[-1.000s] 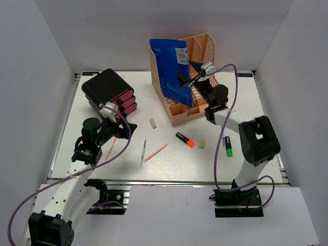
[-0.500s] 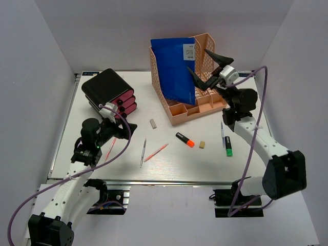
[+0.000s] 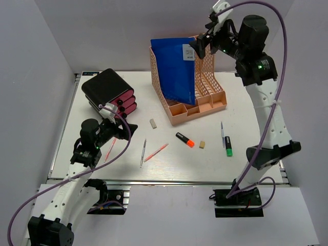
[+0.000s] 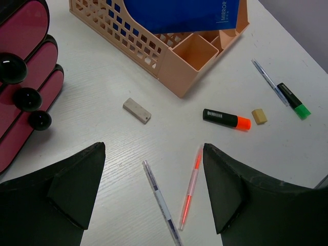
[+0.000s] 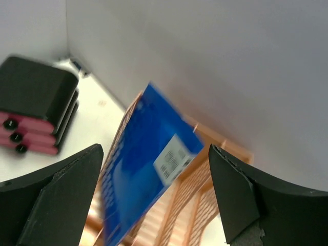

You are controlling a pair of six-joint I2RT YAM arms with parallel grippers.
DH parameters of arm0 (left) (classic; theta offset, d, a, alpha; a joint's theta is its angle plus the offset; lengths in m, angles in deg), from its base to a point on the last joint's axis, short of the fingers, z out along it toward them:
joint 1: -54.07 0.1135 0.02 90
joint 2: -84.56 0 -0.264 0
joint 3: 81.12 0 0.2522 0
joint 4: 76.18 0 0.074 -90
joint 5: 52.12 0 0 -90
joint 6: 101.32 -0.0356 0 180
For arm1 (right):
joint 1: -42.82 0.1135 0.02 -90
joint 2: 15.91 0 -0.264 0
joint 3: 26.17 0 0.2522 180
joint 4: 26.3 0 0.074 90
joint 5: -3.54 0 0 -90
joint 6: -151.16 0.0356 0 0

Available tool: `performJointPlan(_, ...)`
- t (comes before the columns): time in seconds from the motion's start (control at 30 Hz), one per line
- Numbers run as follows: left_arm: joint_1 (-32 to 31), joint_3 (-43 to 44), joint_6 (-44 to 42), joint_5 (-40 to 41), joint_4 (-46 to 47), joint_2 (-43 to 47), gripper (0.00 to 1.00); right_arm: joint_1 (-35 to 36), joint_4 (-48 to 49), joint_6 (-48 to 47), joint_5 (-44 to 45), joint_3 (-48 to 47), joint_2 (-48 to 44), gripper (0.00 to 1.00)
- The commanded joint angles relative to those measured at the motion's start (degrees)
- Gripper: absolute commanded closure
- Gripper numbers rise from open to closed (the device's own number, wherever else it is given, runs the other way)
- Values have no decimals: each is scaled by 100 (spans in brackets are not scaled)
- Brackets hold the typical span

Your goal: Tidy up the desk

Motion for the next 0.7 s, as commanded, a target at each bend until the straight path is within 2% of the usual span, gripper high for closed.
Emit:
performJointPlan(0.0, 27, -53, 0, -143, 113, 135, 14, -12, -1679, 501, 371, -252, 526, 11)
performJointPlan(0.07, 27, -53, 0, -152, 122, 135, 14, -56, -1295, 773, 565, 240, 387, 11)
performJointPlan(0.17, 27, -44, -1, -187, 131, 126, 14, -118, -976, 888, 407, 1006, 325, 11)
performJointPlan(0.37, 27, -53, -1, -222, 139, 126, 14, -223, -792, 1161, 600, 1157, 755, 15)
performJointPlan(0.67, 27, -53, -9, -266, 139, 73, 14, -487, -273, 1196, 223, 1569, 1107, 15)
